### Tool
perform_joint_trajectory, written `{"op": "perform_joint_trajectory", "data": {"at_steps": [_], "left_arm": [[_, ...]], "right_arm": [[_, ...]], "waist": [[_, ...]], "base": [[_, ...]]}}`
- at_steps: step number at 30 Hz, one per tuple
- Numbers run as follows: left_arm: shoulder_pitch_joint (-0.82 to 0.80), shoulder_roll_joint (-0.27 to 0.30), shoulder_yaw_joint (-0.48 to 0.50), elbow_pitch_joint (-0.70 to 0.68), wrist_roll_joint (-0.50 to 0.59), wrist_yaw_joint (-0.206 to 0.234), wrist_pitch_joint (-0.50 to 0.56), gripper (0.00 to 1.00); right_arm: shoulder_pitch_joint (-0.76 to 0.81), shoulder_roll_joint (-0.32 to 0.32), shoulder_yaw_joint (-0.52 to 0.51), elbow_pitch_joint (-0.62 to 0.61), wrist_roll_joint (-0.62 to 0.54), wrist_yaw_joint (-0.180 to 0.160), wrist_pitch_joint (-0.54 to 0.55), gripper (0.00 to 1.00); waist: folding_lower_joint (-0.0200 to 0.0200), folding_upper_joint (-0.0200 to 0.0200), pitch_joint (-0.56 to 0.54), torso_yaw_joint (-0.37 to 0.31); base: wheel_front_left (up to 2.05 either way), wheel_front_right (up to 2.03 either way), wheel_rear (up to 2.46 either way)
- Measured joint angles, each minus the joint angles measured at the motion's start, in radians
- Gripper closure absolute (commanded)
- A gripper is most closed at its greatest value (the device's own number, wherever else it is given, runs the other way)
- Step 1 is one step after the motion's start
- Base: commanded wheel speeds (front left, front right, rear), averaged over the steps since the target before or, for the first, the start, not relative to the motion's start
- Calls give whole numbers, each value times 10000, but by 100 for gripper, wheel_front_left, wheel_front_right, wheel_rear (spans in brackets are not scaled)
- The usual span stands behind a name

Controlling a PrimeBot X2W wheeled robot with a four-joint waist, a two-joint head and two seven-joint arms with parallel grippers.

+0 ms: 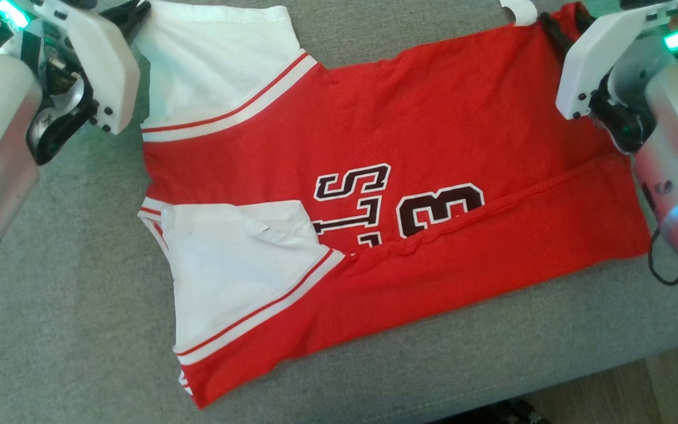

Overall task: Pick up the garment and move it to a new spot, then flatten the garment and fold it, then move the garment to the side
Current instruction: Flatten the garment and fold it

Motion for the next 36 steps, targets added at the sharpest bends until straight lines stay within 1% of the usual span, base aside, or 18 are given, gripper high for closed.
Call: {"op": "perform_joint_trajectory", "data": {"at_steps": [2,3,4,5,6,8,14,17,18,20,24,26,29,31,32,36], "left_arm": [[-102,0,-107,2,-73,-2,-13,100],[-130,0,-155,4,-104,-2,-88,100],[-148,0,-192,4,-104,-2,-92,100],[-151,0,-217,6,-113,-2,-94,100],[-151,-2,-247,6,-163,-2,-127,100],[-152,2,-280,-2,-159,-2,-362,100],[-415,12,-391,56,54,-2,-1461,100],[-594,-27,-384,224,299,-2,-2220,100],[-594,-27,-384,224,299,-2,-2220,100],[-718,-81,-359,343,453,-2,-2794,100],[-921,-330,-238,493,654,0,-3942,100],[-896,-399,-251,533,654,0,-4330,100],[-819,-385,-318,495,583,-2,-4775,100],[-678,-309,-510,244,543,-2,-5051,100],[-382,-201,-698,-73,443,-2,-5235,100],[372,251,-966,-807,355,-2,-5536,100]], "right_arm": [[-101,-17,71,136,58,0,-117,61],[-144,-17,130,198,73,0,-127,70],[-197,-17,198,286,75,0,-184,75],[-244,-23,230,355,75,0,-284,86],[-288,-29,245,424,75,0,-368,90],[-350,-29,247,573,163,0,-583,100],[-609,-69,251,830,408,0,-1141,100],[-674,-238,226,692,792,0,-1394,100],[-674,-238,226,692,792,0,-1394,100],[-671,-430,211,508,1147,0,-1457,100],[-624,-1020,209,-104,1919,0,-1530,100],[-501,-1379,205,-445,2293,0,-1532,100],[100,-1895,153,-1037,2984,0,-1526,100],[668,-2192,146,-1402,3386,0,-1501,100],[1225,-2451,155,-1695,3647,0,-1429,100],[2006,-2963,148,-2069,3956,0,-1430,100]], "waist": [[0,0,5,28],[0,0,10,39],[0,0,14,50],[0,0,16,61],[1,0,14,72],[0,0,6,90],[0,0,-91,103],[0,0,-196,145],[0,0,-196,145],[-1,0,-281,203],[-1,0,-477,388],[-1,0,-599,506],[-1,0,-786,722],[-1,0,-911,877],[-1,0,-1066,1006],[-1,0,-1381,1240]], "base": [[0,0,0],[0,0,0],[0,0,0],[0,0,0],[0,0,0],[0,0,0],[0,0,0],[0,0,0],[0,0,0],[0,0,0],[0,0,0],[0,0,0],[0,0,0],[0,0,0],[0,0,0],[0,0,0]]}}
